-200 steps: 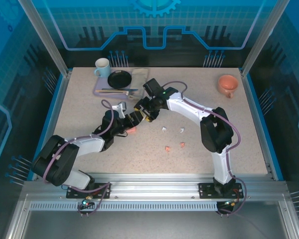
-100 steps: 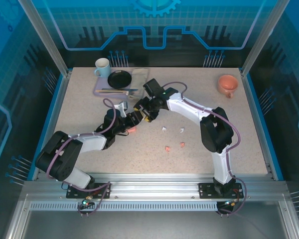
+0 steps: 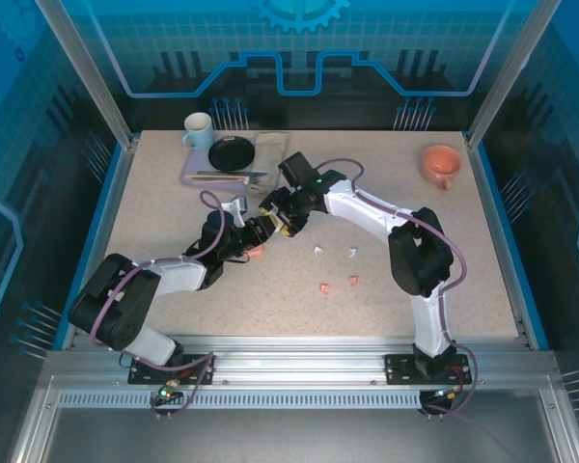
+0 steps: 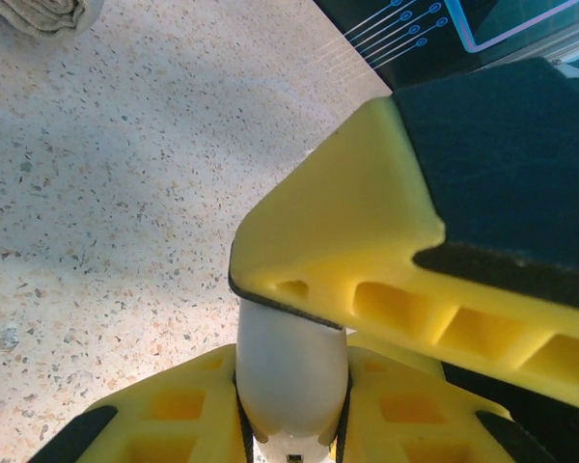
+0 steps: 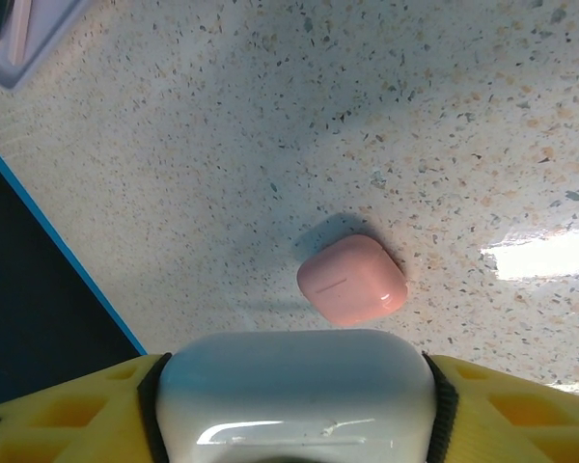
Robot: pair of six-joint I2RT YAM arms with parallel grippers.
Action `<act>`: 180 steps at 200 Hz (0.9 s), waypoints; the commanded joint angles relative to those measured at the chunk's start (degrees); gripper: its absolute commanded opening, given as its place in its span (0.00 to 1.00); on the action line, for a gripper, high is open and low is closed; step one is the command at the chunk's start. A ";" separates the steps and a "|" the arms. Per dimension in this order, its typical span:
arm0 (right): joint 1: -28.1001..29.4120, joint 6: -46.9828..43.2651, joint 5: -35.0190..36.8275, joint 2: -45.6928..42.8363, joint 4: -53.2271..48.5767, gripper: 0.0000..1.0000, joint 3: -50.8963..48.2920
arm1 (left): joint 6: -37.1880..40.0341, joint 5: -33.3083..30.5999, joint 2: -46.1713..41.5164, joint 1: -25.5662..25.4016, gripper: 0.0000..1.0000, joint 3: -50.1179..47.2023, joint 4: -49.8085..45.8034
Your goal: Insert the wireless bluetooth earbuds into the charging case
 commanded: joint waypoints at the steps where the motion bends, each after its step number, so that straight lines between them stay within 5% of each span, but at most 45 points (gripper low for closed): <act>1: -0.63 -0.18 -0.07 -3.01 1.21 0.75 -0.41 | 2.09 1.09 -0.88 -0.53 0.06 2.21 -0.51; 23: -2.26 -1.20 2.45 -5.94 2.45 0.87 -1.67 | 2.91 2.37 -1.97 -0.49 0.05 2.96 -3.54; 64: -9.32 -9.48 3.00 -15.67 6.75 0.90 -9.73 | 6.83 9.08 -5.64 -0.35 0.01 5.47 -13.80; 127: -18.66 -45.49 -13.85 -32.00 23.25 0.91 -33.27 | 17.50 28.80 -9.63 5.03 0.01 13.72 -32.27; 180: -17.24 -50.11 -23.29 -36.06 31.81 0.90 -40.27 | 20.42 39.46 -7.67 6.63 0.01 20.26 -39.97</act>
